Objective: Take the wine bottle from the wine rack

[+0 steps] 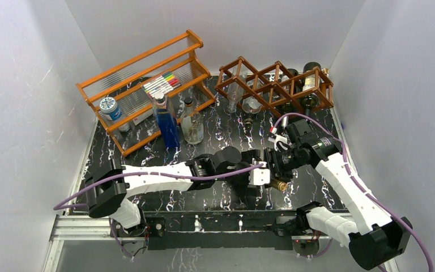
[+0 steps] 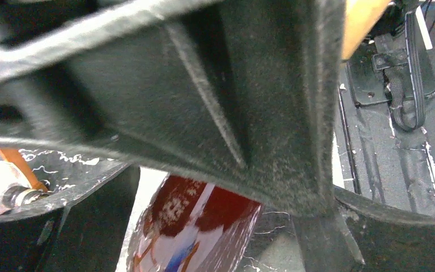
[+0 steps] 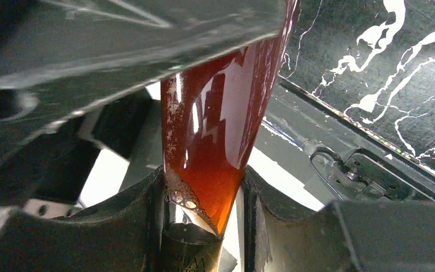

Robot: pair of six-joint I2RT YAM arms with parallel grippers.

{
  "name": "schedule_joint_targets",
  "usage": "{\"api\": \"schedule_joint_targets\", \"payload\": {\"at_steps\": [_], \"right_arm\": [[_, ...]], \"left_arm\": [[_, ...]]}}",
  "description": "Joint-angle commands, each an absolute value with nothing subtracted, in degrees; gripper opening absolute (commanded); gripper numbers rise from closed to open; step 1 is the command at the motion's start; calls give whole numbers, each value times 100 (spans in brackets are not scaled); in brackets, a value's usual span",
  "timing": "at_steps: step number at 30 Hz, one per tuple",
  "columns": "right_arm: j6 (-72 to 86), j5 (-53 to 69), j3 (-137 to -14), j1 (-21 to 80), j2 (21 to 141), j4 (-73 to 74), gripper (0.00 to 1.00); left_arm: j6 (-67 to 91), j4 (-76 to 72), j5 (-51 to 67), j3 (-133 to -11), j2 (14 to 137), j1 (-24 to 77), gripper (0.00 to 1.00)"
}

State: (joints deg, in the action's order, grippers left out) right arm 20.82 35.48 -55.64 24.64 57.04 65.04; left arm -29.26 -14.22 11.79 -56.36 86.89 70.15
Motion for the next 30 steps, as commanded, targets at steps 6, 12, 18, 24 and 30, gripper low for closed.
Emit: {"api": "schedule_joint_targets", "payload": {"at_steps": [6,12,18,24,30], "right_arm": [[1668,4772,-6094,2539,5294,5557,16],[1613,4110,-6400,2540,5268,5587,65],[2140,2461,-7231,2539,5404,5366,98],[2390,737,-7859,2540,5387,4723,98],[2165,87,-7904,2535,5330,4291,98]], "left_arm": [[-3164,-1873,1094,-5836,8809,7066,49],[-2771,-1909,768,-5508,8358,7066,26],[-2277,-2006,522,-5094,7680,7066,17],[-1847,-1777,157,-5139,7205,7066,1],[-1106,-1398,-985,-5567,6730,7066,0]]}}
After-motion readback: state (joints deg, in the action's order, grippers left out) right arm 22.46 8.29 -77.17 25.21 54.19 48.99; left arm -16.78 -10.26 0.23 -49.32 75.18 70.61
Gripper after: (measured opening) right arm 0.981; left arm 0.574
